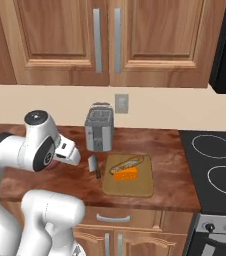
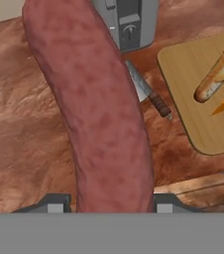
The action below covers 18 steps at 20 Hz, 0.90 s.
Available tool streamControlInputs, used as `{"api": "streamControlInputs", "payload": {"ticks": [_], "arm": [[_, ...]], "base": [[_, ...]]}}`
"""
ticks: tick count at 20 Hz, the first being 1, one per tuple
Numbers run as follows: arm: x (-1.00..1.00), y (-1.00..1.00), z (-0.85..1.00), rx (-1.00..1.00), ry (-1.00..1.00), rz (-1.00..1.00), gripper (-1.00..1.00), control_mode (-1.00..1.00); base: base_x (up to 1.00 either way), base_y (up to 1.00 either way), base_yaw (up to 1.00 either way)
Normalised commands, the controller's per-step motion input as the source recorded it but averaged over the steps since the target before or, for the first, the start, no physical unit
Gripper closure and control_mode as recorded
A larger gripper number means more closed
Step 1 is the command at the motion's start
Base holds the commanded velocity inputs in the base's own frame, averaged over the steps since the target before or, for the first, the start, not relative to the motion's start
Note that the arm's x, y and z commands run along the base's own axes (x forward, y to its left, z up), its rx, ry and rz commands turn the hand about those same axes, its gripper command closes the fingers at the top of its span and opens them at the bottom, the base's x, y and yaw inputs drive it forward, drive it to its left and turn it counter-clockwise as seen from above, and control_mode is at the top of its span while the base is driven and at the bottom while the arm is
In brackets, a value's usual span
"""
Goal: Retrieve the sausage and cheese from the fridge and place them on the cutting board on the counter.
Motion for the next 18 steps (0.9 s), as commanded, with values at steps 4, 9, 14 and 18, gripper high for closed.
{"api": "streamControlInputs", "payload": {"ticks": [4, 9, 14, 18], "arm": [[0.00, 0.00, 0.00, 0.00, 0.00, 0.00, 1.00, 1.00], [0.00, 0.00, 0.00, 0.00, 0.00, 0.00, 1.00, 1.00], [0.00, 0.00, 0.00, 0.00, 0.00, 0.00, 1.00, 1.00], [0.00, 0.00, 0.00, 0.00, 0.00, 0.00, 1.00, 1.00]], "base": [[0.12, -0.14, 0.00], [0.13, -0.06, 0.00], [-0.02, -0.22, -0.01], [-0.64, -0.58, -0.03]]}}
